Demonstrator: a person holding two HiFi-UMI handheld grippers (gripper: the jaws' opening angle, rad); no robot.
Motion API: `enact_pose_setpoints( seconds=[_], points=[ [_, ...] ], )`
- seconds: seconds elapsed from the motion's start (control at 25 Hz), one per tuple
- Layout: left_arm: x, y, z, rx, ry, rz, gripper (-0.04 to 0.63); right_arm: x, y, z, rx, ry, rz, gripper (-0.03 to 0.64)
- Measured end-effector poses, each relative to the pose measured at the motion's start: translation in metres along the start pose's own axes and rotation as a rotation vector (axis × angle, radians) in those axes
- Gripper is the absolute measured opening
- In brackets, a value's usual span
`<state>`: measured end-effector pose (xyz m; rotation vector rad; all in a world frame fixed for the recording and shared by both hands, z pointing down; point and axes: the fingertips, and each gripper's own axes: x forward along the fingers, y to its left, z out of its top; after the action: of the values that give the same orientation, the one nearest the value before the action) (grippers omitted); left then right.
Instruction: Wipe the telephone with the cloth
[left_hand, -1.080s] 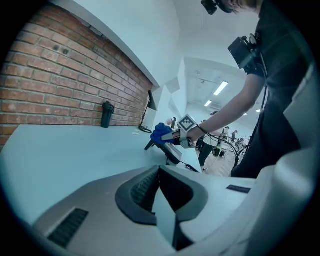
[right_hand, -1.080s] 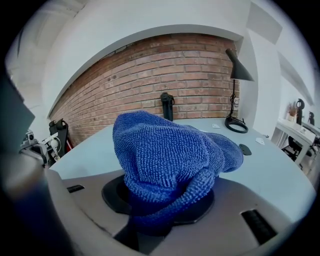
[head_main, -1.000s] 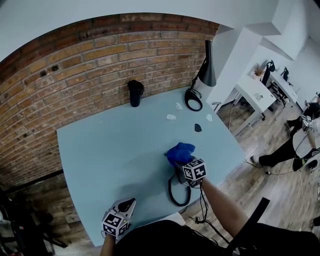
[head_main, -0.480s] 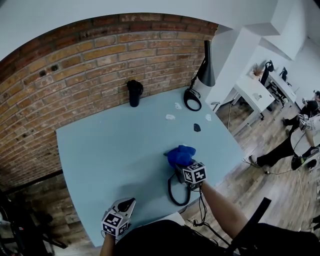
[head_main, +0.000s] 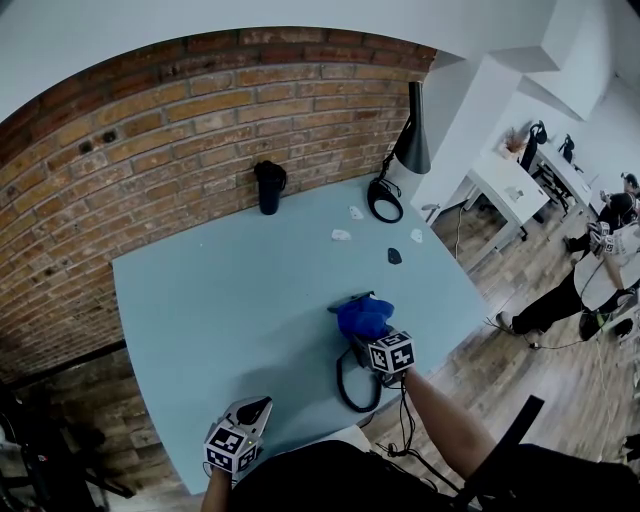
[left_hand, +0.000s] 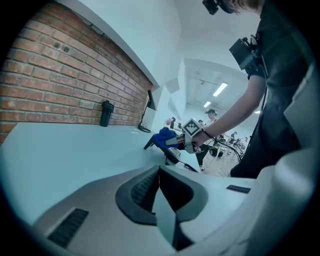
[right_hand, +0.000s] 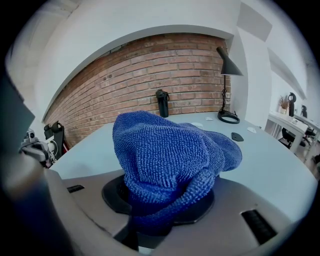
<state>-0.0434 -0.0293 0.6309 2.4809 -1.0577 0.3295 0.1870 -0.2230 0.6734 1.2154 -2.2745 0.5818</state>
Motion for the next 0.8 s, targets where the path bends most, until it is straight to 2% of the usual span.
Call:
enact_pose_setpoints(
  seconds=[0.8],
  points=[
    [0.002, -0.003, -0.002, -0.003, 0.012, -0.011, 0.0, -0.017, 0.002, -0.031, 0.03, 0.011, -0.013, 0.173]
  ],
)
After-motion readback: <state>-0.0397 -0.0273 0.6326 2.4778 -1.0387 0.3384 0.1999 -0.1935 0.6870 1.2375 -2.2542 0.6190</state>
